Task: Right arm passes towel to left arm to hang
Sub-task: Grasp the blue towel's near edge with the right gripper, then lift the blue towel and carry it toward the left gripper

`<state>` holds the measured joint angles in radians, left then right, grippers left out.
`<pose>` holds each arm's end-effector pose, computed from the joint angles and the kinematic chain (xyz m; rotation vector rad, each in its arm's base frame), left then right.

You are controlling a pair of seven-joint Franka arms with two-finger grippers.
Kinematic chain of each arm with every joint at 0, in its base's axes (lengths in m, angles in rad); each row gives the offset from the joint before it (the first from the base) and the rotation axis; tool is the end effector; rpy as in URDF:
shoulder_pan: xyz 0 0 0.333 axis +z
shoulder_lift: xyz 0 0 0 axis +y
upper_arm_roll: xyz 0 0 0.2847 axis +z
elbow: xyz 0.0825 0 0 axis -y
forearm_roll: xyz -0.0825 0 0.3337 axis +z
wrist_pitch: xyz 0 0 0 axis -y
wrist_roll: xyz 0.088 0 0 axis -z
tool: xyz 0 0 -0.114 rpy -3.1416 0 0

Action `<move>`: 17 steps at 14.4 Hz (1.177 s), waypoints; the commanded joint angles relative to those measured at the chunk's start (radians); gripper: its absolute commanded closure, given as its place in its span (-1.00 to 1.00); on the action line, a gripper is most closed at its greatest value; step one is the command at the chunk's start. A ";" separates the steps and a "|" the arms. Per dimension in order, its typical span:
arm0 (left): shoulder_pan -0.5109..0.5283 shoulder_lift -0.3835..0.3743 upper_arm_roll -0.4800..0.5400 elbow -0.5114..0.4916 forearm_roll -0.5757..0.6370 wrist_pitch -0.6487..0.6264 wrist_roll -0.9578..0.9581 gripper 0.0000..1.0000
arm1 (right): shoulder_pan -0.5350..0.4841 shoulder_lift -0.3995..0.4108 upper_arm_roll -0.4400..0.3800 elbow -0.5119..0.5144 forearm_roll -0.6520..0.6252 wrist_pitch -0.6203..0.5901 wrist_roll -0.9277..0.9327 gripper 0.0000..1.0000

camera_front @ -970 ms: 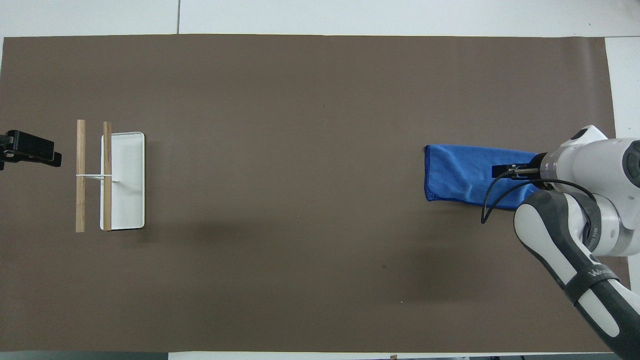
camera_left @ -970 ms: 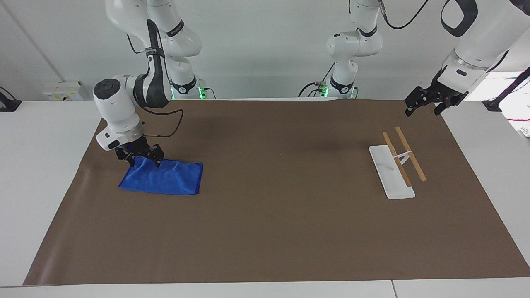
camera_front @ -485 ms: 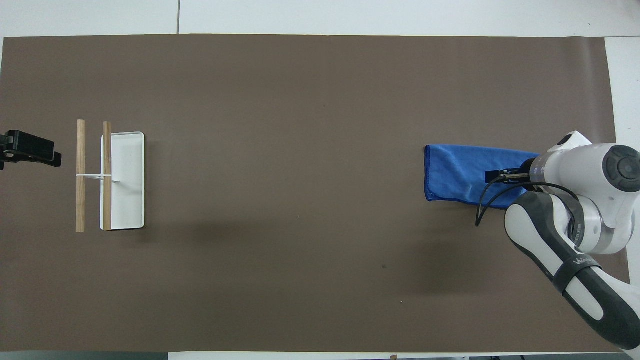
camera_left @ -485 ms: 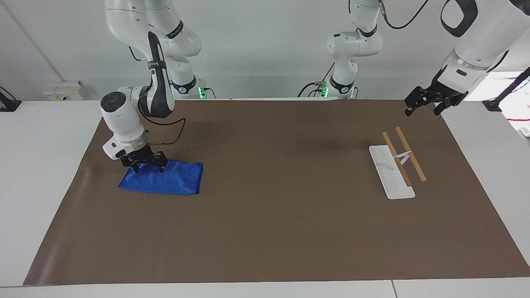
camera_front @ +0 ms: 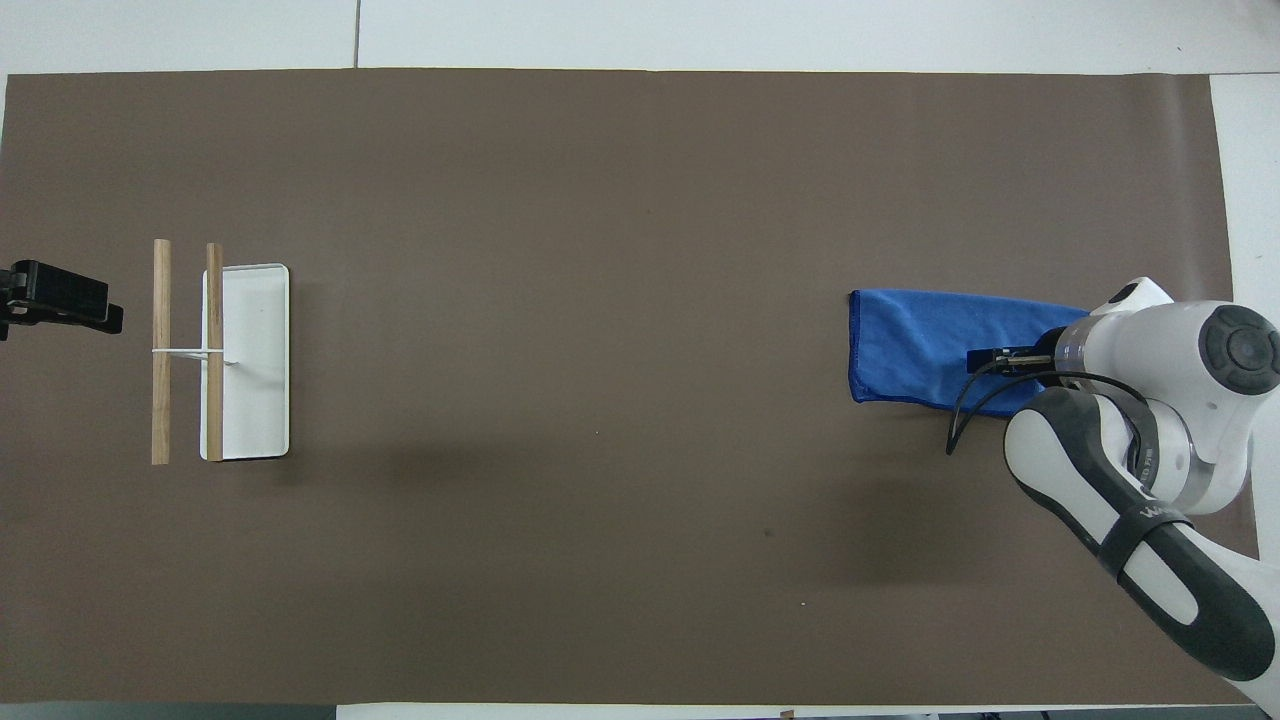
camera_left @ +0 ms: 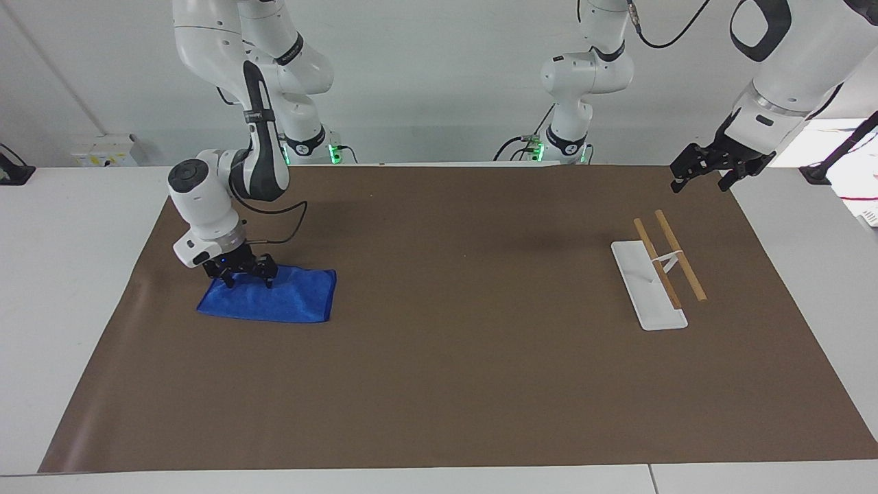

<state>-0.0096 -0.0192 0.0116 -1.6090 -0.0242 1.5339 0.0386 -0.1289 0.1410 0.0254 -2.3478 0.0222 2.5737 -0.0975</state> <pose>0.4937 -0.0018 0.5767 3.1143 -0.0573 -0.0863 0.4846 -0.0506 0.2822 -3.1308 0.0385 -0.1349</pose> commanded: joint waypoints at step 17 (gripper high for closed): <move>0.014 -0.016 -0.013 -0.023 0.006 0.015 0.006 -1.00 | 0.187 -0.003 0.045 0.571 0.260 -0.592 0.292 1.00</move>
<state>-0.0096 -0.0192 0.0115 -1.6090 -0.0242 1.5339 0.0386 0.0333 0.0956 0.0674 -1.8443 0.2087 1.9956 0.1050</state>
